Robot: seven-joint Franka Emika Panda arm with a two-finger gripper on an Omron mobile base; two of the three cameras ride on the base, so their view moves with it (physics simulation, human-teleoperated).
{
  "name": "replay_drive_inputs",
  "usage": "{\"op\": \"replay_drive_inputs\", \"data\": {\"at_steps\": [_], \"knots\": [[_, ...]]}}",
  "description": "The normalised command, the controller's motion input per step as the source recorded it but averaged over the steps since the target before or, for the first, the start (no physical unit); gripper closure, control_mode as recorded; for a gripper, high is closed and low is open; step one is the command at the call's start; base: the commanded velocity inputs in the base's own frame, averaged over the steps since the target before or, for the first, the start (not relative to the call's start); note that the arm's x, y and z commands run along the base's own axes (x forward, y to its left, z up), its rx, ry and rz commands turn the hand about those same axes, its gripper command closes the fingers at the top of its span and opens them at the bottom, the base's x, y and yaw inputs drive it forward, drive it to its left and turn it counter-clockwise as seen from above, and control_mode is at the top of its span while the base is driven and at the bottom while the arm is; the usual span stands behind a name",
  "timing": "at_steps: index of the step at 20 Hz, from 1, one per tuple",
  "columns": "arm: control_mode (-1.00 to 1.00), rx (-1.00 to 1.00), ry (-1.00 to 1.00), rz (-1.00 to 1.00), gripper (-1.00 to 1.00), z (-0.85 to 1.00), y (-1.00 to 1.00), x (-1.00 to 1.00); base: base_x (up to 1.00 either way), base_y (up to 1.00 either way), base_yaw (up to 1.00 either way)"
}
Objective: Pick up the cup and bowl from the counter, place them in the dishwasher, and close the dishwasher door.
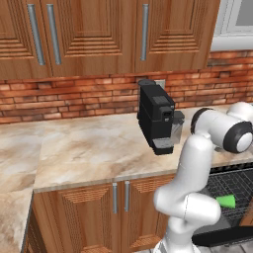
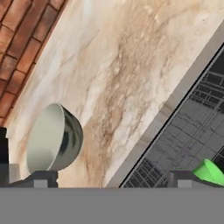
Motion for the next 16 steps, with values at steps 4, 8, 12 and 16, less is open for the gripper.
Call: {"op": "replay_drive_inputs", "data": {"at_steps": [4,8,12,16], "knots": [[-1.00,0.00,0.00,0.04,-1.00,0.02,0.00,0.38,0.00,0.00,0.00],[-1.00,0.00,0.00,0.04,-1.00,0.00,0.00,0.32,0.00,0.00,0.00],[-1.00,0.01,0.00,0.06,-1.00,0.00,0.00,0.33,0.00,0.00,0.00],[-1.00,0.03,0.00,0.08,-1.00,0.00,0.02,0.23,0.00,0.00,0.00]]}}
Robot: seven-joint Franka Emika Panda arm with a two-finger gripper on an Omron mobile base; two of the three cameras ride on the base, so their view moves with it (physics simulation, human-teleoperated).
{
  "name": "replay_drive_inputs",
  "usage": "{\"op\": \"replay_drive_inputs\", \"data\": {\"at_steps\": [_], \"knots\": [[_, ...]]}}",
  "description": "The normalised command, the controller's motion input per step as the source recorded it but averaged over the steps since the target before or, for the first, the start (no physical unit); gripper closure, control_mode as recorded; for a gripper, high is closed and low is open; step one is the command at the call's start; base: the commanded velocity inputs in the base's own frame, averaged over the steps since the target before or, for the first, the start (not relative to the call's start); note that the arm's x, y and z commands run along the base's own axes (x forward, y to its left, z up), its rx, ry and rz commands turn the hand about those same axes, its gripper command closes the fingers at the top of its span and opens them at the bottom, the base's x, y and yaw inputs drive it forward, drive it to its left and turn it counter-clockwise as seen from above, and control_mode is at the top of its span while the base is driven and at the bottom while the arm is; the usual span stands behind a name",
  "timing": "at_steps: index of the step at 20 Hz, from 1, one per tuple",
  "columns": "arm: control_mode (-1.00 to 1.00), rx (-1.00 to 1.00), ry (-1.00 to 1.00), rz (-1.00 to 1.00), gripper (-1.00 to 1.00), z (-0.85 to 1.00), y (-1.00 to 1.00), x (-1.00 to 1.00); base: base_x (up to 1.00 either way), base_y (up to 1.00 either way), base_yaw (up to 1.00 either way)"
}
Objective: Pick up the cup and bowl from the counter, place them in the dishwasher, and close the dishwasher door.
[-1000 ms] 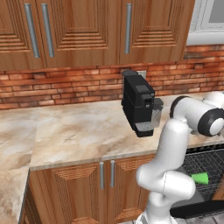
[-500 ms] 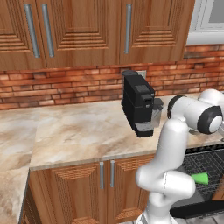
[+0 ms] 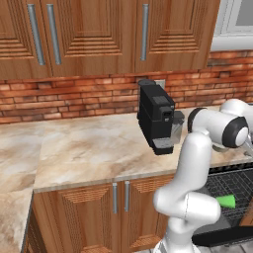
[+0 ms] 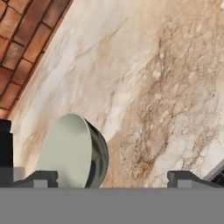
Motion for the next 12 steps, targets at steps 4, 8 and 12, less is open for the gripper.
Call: {"op": "replay_drive_inputs", "data": {"at_steps": [4,8,12], "knots": [[-1.00,0.03,0.00,0.08,-1.00,-0.03,0.05,0.12,0.00,0.00,0.00],[-1.00,0.03,0.00,0.08,-1.00,-0.12,0.06,0.18,0.00,0.00,0.00],[-1.00,0.03,0.00,0.07,-1.00,-0.09,0.16,0.15,0.00,0.00,0.00]]}}
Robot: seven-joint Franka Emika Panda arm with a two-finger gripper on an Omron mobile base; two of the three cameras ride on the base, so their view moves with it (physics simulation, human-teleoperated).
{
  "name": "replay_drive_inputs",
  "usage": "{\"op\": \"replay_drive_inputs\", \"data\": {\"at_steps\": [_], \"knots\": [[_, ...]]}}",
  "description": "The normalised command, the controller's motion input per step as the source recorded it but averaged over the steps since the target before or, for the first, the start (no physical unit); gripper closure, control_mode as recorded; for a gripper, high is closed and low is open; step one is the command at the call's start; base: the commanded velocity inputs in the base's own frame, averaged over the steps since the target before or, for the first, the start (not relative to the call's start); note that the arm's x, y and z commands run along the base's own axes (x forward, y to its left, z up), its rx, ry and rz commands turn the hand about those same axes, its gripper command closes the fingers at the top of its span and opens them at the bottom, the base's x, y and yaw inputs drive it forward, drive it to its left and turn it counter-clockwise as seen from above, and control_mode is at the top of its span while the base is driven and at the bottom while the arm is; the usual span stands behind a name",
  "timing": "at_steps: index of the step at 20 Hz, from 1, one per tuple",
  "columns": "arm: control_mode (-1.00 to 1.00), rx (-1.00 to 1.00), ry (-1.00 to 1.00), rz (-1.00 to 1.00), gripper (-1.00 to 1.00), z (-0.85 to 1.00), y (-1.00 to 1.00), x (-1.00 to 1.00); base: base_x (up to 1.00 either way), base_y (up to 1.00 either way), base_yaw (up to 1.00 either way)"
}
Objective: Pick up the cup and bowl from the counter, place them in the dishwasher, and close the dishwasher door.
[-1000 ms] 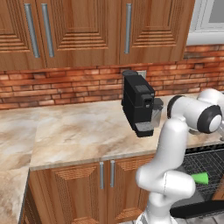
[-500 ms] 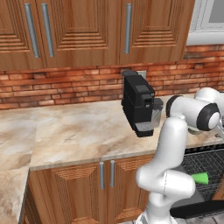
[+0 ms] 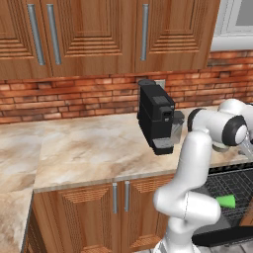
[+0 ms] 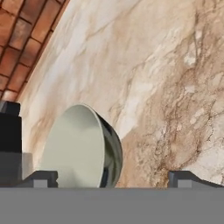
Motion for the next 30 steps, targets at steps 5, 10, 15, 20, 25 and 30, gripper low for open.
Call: {"op": "replay_drive_inputs", "data": {"at_steps": [5,10,15,20,25,30], "knots": [[-1.00,0.02,0.00,0.05,-1.00,-0.14,0.13,0.28,0.00,0.00,0.00],[-1.00,0.03,0.00,0.03,-1.00,-0.20,0.11,0.31,0.00,0.00,0.00],[-1.00,0.04,0.00,0.03,1.00,-0.28,0.09,0.25,0.00,0.00,0.00],[-1.00,0.06,0.00,0.01,1.00,-0.21,0.00,0.19,0.00,0.00,0.00],[-1.00,0.06,0.00,0.01,1.00,-0.03,0.00,-0.04,0.00,0.00,0.00],[-1.00,0.00,-0.04,0.02,1.00,0.02,0.00,-0.58,0.00,0.00,0.00]]}}
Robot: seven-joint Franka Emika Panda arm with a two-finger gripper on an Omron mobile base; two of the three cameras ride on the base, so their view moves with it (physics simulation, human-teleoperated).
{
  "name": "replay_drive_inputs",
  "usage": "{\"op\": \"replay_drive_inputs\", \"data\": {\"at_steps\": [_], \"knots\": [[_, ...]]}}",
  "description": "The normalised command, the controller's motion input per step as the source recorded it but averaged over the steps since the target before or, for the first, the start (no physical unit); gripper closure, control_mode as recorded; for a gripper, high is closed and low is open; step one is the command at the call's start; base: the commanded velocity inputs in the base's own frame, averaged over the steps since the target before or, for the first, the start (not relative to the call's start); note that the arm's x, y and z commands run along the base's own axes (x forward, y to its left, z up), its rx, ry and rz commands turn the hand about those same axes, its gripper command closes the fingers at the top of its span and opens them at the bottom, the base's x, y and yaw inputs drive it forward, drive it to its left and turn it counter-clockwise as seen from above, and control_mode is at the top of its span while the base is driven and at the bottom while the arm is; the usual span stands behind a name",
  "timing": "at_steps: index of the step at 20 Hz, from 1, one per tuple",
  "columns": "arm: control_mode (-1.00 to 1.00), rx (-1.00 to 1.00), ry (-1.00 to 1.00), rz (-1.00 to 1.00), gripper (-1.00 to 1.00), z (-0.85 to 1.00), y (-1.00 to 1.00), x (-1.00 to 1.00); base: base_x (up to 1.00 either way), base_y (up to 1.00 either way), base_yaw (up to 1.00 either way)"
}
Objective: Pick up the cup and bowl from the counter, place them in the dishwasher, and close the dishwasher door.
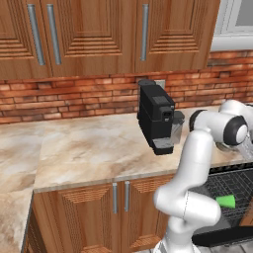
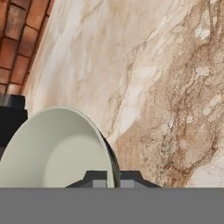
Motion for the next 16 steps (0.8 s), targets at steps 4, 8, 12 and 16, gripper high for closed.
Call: {"op": "replay_drive_inputs", "data": {"at_steps": [4,8,12,16], "knots": [[-1.00,0.00,-0.07,0.02,1.00,0.13,0.00,-0.76,0.00,0.00,0.00],[-1.00,0.00,-0.07,0.00,1.00,0.12,0.00,-0.76,0.00,0.00,0.00],[-1.00,0.00,-0.05,0.00,1.00,0.00,0.00,-0.69,0.00,0.00,0.00],[-1.00,0.00,0.00,0.00,1.00,-0.18,-0.01,-0.33,0.00,0.00,0.00]]}}
